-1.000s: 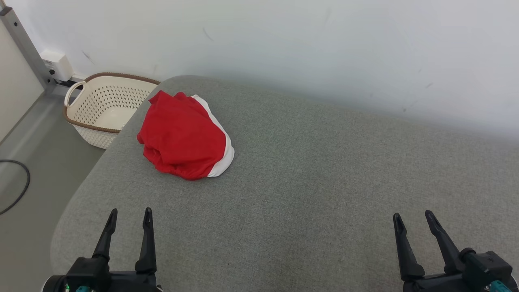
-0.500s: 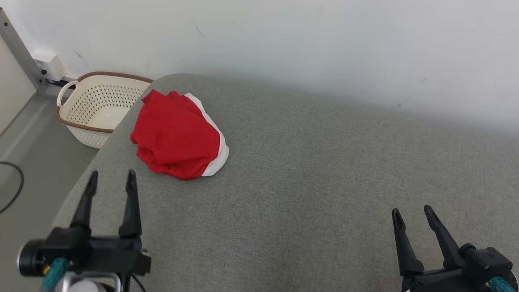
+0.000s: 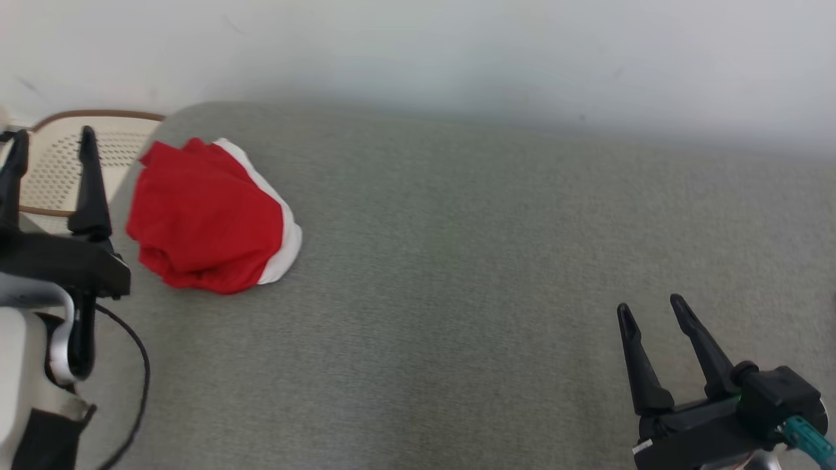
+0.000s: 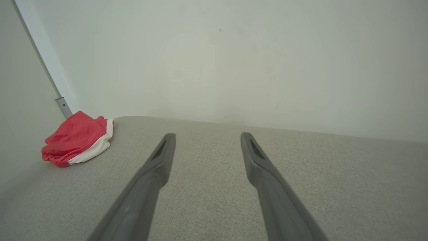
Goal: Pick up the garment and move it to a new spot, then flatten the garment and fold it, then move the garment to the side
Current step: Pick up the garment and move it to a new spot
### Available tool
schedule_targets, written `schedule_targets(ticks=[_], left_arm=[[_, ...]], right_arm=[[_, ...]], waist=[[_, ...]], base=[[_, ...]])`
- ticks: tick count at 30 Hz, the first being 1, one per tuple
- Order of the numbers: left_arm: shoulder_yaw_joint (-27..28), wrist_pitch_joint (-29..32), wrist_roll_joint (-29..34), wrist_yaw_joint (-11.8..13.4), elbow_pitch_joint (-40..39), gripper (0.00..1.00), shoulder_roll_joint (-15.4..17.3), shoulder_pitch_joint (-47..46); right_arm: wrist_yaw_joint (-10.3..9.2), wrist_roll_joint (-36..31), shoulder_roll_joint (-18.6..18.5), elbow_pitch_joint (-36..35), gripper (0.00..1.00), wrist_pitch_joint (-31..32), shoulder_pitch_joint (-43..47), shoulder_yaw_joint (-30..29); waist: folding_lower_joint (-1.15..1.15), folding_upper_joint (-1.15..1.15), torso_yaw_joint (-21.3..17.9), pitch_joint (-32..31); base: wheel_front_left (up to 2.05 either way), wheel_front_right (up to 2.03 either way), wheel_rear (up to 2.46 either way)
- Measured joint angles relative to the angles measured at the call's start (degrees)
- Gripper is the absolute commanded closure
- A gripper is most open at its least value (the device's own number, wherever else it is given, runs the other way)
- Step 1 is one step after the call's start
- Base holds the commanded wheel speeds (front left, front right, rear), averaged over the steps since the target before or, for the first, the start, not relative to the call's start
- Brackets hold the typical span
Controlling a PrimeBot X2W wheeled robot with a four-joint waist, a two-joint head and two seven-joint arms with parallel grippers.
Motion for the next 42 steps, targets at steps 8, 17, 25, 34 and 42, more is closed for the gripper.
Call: schedule_targets(ticks=[8,17,25,34,42], left_arm=[[1.38,2.58,-4.0,-2.71,19.86,0.0,0.81,-5.17],[2.86,3.97,-7.7,-4.59,36.59,0.0,0.04,-6.74],[3.13,1.97,-9.06,-6.59,44.52,0.82,0.36,-8.64],[2.34,-4.74,-8.18,-7.14,46.09,1.0,1.87,-11.4],[1.15,-10.07,-3.23,-2.88,37.27,1.0,4.17,-14.69]], right_arm=[[0.0,0.55,-1.43,-0.4,0.0,0.03,-2.5,0.46],[0.0,1.3,-2.33,-0.05,0.0,-0.46,-4.11,2.1],[0.0,1.72,-2.57,0.9,0.0,-0.88,-4.41,2.64],[0.0,1.8,-2.42,0.9,0.0,-1.01,-4.43,1.21],[0.0,1.45,-1.64,0.59,0.0,-1.24,-3.55,-0.79]], waist=[[0.01,0.0,-4.96,5.46],[0.01,0.0,-10.01,10.75],[0.01,0.0,-12.86,12.28],[0.0,0.0,-12.56,11.13],[-0.01,0.0,-11.43,9.11]], base=[[0.0,0.0,0.0],[0.0,0.0,0.0],[0.0,0.0,0.0],[0.0,0.0,0.0],[0.0,0.0,0.0]])
